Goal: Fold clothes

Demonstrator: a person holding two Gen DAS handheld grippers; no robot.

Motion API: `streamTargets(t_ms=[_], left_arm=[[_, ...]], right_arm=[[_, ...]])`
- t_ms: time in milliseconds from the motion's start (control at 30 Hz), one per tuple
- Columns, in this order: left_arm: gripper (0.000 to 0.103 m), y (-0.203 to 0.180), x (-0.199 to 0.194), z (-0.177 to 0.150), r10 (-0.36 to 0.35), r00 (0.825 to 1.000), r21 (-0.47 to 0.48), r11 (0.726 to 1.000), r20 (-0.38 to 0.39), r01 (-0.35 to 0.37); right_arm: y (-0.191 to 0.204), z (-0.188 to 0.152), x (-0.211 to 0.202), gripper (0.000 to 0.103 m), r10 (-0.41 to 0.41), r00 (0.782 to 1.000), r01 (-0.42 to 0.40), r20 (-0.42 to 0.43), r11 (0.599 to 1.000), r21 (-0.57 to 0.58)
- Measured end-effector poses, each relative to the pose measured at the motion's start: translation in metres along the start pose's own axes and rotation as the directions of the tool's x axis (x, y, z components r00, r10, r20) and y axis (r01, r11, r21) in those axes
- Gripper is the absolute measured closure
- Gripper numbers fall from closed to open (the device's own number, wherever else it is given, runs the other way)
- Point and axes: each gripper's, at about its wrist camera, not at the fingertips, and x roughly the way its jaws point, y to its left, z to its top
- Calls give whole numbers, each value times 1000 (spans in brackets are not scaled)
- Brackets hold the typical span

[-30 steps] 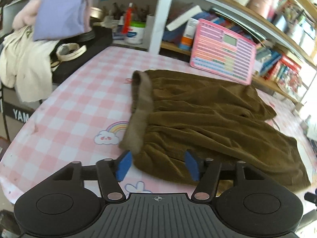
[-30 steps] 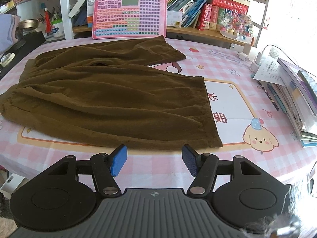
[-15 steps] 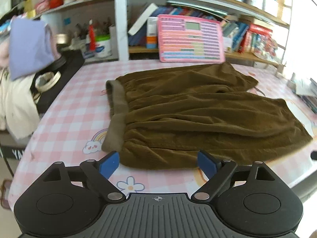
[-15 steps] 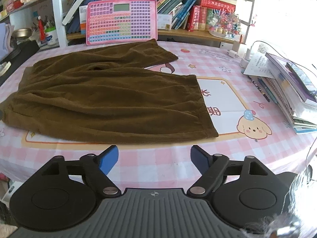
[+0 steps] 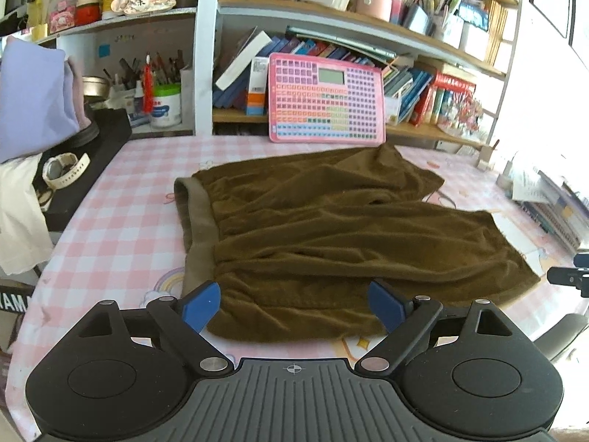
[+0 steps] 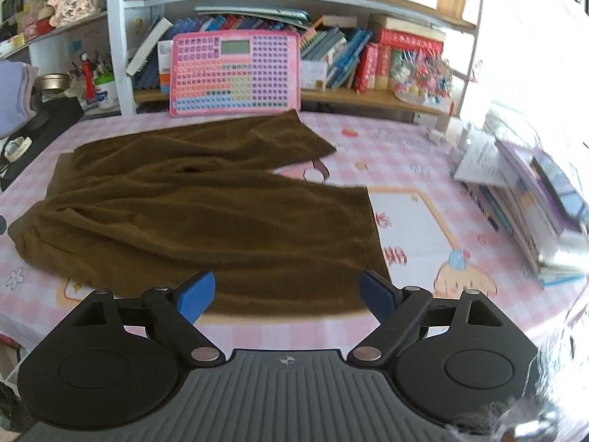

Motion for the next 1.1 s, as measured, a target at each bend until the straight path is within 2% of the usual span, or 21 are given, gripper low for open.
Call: streamTargets(t_ms=[133, 300, 567, 700, 867, 1000, 1100], left_arm=[[13, 8, 3, 6, 1, 1000, -20, 1000, 6, -1], [13, 13, 7, 12, 44, 999, -22, 999, 10, -44], [13, 14, 35, 36, 100, 995, -25, 995, -1, -100], [13, 5, 62, 63, 130, 992, 15, 991, -6, -130], [13, -3, 97, 107, 146, 989, 115, 982, 18, -147], [13, 3, 126, 137, 176, 983, 124, 976, 44, -180], [13, 11, 151, 150, 193, 981, 123, 973, 28, -195]], right_arm=[[-4, 13, 4, 18, 13, 1000, -12, 10, 998, -56], [-13, 28, 16, 17, 35, 999, -34, 7, 994, -106], [-35, 68, 59, 16, 125, 992, -124, -5, 976, -177], [-55, 103, 98, 16, 190, 982, -190, -21, 954, -232], [-82, 160, 159, 16, 241, 970, -241, -39, 921, -306], [-102, 208, 219, 16, 287, 955, -292, -68, 886, -360], [-111, 235, 269, 19, 312, 944, -330, -109, 866, -376]])
